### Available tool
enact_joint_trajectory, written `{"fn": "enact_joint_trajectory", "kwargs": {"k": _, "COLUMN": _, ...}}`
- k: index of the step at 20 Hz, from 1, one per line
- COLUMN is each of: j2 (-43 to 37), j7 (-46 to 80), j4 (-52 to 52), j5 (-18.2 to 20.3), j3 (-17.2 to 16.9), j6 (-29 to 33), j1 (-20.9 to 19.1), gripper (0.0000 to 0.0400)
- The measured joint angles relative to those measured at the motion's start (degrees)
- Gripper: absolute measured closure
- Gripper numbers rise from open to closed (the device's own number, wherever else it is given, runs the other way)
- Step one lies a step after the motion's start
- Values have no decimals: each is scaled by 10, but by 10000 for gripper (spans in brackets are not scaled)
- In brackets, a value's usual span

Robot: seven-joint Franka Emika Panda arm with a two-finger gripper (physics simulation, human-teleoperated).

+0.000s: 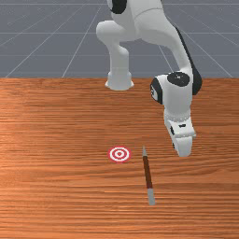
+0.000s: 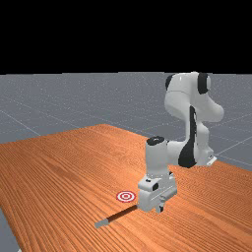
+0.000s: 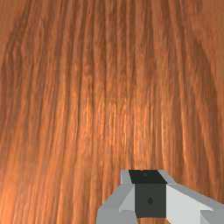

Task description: Pick up the pen and put it to the marker

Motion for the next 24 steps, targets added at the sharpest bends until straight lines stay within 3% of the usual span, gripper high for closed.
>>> {"fn": "enact_joint_trajectory", "kwargs": {"k": 5, "j2": 32, "j7": 36, "j4": 37, "j5": -32, "j3": -35, "j6": -21, "j1": 30, "gripper": 400}}
{"fn": "enact_joint_trajectory", "kwargs": {"k": 6, "j2": 48, "j7": 4, "j4": 66, "j5": -30, "j3": -23, "j6": -34, "j1": 19, "gripper": 400}}
{"fn": "enact_joint_trajectory", "kwargs": {"k": 14, "j2": 302, "j7": -42, "j4": 553, "j5": -37, "j3": -29, "j6": -266, "j1": 21, "gripper": 400}}
{"fn": "enact_joint_trajectory", "kwargs": {"k": 16, "j2": 321, "j7": -18, "j4": 587, "j5": -35, "j3": -33, "j6": -280, "j1": 24, "gripper": 400}}
{"fn": "enact_joint_trajectory", "kwargs": {"k": 18, "j2": 271, "j7": 1, "j4": 464, "j5": -52, "j3": -55, "j6": -121, "j1": 33, "gripper": 400}}
{"fn": "enact_joint_trajectory", "kwargs": {"k": 19, "j2": 263, "j7": 7, "j4": 447, "j5": -55, "j3": -60, "j6": -98, "j1": 36, "gripper": 400}}
{"fn": "enact_joint_trajectory", "kwargs": {"k": 21, "j2": 246, "j7": 2, "j4": 420, "j5": -52, "j3": -53, "j6": -101, "j1": 32, "gripper": 400}}
{"fn": "enact_joint_trajectory", "kwargs": {"k": 22, "j2": 270, "j7": 29, "j4": 484, "j5": -33, "j3": -45, "j6": -202, "j1": 28, "gripper": 400}}
{"fn": "enact_joint_trajectory", "kwargs": {"k": 24, "j2": 258, "j7": -7, "j4": 462, "j5": -35, "j3": -39, "j6": -193, "j1": 16, "gripper": 400}}
